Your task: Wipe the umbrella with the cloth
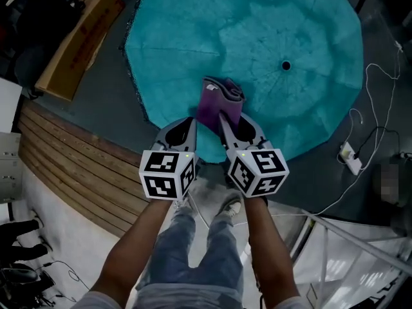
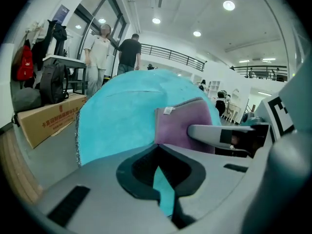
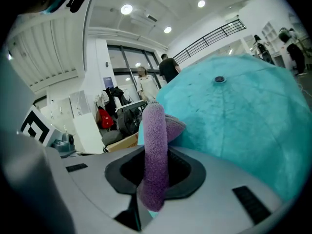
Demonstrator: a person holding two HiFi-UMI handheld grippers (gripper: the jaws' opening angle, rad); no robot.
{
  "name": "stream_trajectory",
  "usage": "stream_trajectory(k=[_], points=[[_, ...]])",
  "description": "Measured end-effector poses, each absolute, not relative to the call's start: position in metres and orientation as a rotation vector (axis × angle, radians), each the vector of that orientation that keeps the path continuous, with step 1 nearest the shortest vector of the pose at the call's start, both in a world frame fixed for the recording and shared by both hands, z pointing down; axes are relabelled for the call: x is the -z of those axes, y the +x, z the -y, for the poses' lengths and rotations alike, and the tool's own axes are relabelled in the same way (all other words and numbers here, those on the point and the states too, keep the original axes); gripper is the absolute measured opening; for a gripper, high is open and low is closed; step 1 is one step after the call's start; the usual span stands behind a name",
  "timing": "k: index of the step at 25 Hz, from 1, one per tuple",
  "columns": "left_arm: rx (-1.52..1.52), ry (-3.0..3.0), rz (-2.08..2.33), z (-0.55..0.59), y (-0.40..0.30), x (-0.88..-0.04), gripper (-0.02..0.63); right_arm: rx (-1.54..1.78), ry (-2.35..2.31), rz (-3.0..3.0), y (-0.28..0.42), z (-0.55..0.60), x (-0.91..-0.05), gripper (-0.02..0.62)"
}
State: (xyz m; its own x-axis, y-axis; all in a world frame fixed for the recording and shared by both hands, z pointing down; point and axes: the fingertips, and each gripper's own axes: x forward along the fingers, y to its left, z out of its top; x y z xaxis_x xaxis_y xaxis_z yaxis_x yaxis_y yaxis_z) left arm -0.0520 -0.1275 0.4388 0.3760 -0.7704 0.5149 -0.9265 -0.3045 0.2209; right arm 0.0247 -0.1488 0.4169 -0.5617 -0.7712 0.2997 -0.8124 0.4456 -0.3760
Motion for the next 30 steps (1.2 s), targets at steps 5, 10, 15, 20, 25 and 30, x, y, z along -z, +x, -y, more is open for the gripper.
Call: stream_trajectory(k=[5, 10, 15, 20, 25, 30], points=[[-0.437, 2.199, 1.425, 0.125, -0.004, -0.432, 0.005, -0.778, 1.512, 2.587, 0.082, 0.146, -0.411, 0.077], [-0.451, 2.24, 1.38, 0.125, 0.046, -0.43, 0.005, -0.794, 1.583, 2.575, 0.136, 0.143, -0.409, 0.077], [-0.47, 2.288, 1.322, 0.123, 0.102, -0.43, 0.005, -0.79, 1.663, 2.548, 0.196, 0.14, -0.41, 0.077], [-0.494, 2.325, 1.268, 0.122, 0.155, -0.434, 0.006, -0.807, 1.754, 2.508, 0.256, 0.136, -0.416, 0.077], [-0.532, 2.379, 1.178, 0.118, 0.212, -0.441, 0.005, -0.835, 1.869, 2.45, 0.316, 0.129, -0.427, 0.077], [-0.578, 2.413, 1.104, 0.112, 0.261, -0.453, 0.006, -0.869, 1.944, 2.392, 0.371, 0.127, -0.447, 0.077]])
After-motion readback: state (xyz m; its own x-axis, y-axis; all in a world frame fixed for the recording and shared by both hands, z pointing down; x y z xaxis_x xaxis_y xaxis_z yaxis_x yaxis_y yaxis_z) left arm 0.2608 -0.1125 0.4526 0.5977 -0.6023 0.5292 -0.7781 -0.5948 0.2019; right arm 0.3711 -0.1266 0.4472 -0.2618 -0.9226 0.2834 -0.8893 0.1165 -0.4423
